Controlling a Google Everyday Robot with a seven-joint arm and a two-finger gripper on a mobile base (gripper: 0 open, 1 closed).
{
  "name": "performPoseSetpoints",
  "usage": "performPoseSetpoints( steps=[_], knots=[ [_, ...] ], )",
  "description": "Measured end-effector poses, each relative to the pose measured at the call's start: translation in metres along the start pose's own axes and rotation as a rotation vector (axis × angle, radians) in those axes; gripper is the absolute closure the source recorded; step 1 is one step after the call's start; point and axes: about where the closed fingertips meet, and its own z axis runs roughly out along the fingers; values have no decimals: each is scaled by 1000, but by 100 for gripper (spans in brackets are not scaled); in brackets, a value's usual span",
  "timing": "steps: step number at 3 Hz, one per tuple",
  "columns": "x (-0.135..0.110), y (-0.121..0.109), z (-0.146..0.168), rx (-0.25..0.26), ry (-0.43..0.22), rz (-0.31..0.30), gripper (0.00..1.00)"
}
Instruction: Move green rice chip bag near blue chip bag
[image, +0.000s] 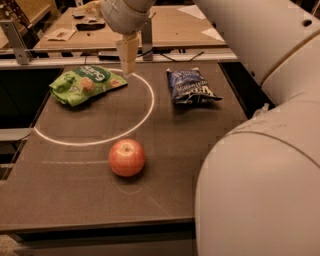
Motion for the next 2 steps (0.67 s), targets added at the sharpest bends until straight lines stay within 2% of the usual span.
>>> performPoseSetpoints(
  steps=[1,2],
  knots=[
    [-5,-5,16,17,-73,32,0],
    [-10,-10,28,76,-130,48,0]
  ],
)
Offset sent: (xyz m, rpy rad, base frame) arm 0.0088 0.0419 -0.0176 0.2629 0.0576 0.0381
